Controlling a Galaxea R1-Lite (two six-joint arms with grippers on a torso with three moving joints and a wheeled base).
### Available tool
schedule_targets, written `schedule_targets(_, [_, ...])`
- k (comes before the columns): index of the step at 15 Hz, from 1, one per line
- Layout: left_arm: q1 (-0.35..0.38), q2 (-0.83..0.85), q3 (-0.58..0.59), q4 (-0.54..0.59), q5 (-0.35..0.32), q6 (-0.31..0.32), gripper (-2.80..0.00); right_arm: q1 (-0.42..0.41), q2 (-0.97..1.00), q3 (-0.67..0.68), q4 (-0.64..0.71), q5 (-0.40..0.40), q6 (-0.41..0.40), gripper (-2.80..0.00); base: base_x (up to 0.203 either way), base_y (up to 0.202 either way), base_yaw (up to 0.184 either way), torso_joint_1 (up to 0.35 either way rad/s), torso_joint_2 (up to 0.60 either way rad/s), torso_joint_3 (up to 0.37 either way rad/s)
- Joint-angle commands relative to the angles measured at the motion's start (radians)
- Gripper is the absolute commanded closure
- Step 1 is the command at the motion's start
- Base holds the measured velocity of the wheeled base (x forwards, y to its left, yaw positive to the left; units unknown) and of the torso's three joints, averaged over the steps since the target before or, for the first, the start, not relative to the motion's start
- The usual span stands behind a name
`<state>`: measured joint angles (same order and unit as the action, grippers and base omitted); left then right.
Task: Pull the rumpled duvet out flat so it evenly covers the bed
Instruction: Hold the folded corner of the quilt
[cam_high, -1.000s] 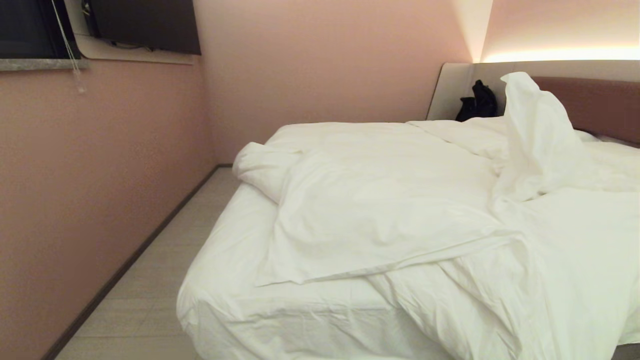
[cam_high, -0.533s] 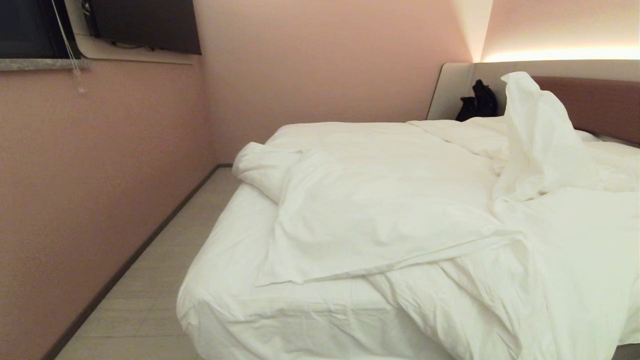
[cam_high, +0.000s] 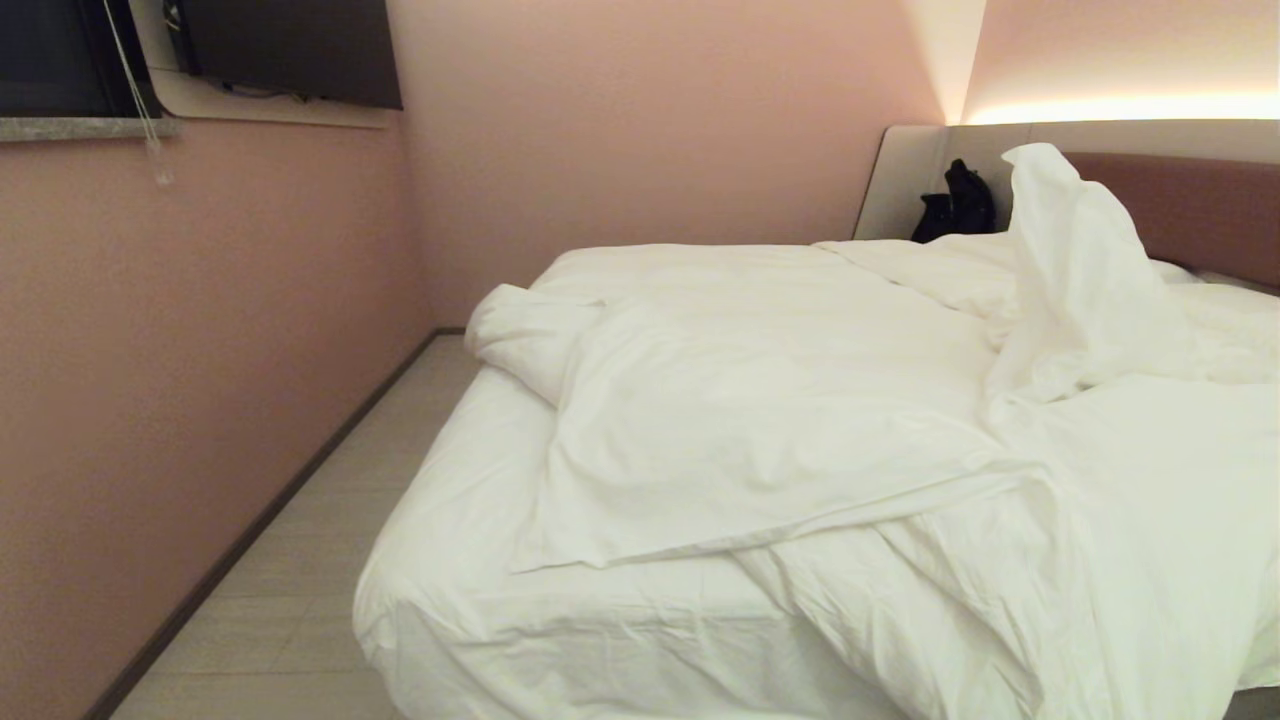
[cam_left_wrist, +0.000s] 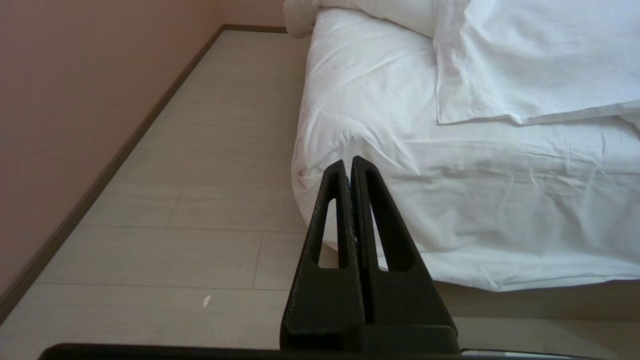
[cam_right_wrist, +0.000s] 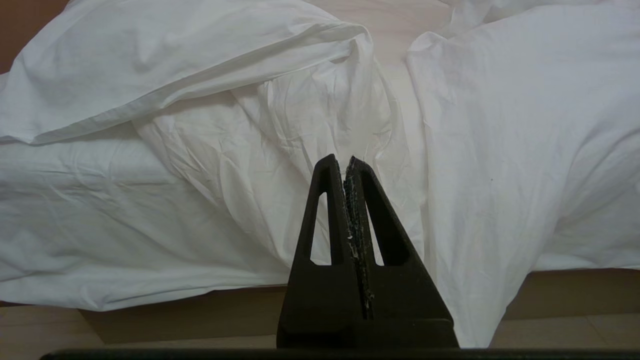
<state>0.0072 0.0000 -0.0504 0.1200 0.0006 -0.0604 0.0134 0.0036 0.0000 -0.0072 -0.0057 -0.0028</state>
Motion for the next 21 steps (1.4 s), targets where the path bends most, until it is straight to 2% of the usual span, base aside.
schedule_targets(1, [0.000,0.000,-0.008,0.000,0.000,-0.003,0.00,0.000,-0.001,0.000,0.000,0.000,0.000,0.00,0.000,0.000,0.000,0.000,0.00,0.000])
schedule_targets(3, [0.000,0.000,-0.026,0.001,-0.006,-0.008,0.00,0.000,-0.001,0.000,0.000,0.000,0.000,0.00,0.000,0.000,0.000,0.000,0.00,0.000])
schedule_targets(7, [0.000,0.031,-0.225,0.044,-0.099,-0.038,0.00,0.000,-0.001,0.000,0.000,0.000,0.000,0.00,0.000,0.000,0.000,0.000,0.00,0.000])
schedule_targets(11, [0.000,0.157,-0.361,0.059,-0.174,-0.108,0.00,0.000,-0.001,0.000,0.000,0.000,0.000,0.00,0.000,0.000,0.000,0.000,0.00,0.000])
schedule_targets(13, [0.000,0.298,-0.432,0.053,-0.227,-0.143,0.00,0.000,-0.001,0.000,0.000,0.000,0.000,0.00,0.000,0.000,0.000,0.000,0.00,0.000])
schedule_targets(15, [0.000,0.456,-0.481,0.022,-0.316,-0.182,0.00,0.000,-0.001,0.000,0.000,0.000,0.000,0.00,0.000,0.000,0.000,0.000,0.00,0.000])
schedule_targets(18, [0.000,0.724,-0.502,-0.102,-0.448,-0.215,0.00,0.000,-0.001,0.000,0.000,0.000,0.000,0.00,0.000,0.000,0.000,0.000,0.00,0.000])
schedule_targets(21, [0.000,1.036,-0.509,-0.264,-0.524,-0.227,0.00,0.000,-0.001,0.000,0.001,0.000,0.000,0.00,0.000,0.000,0.000,0.000,0.00,0.000])
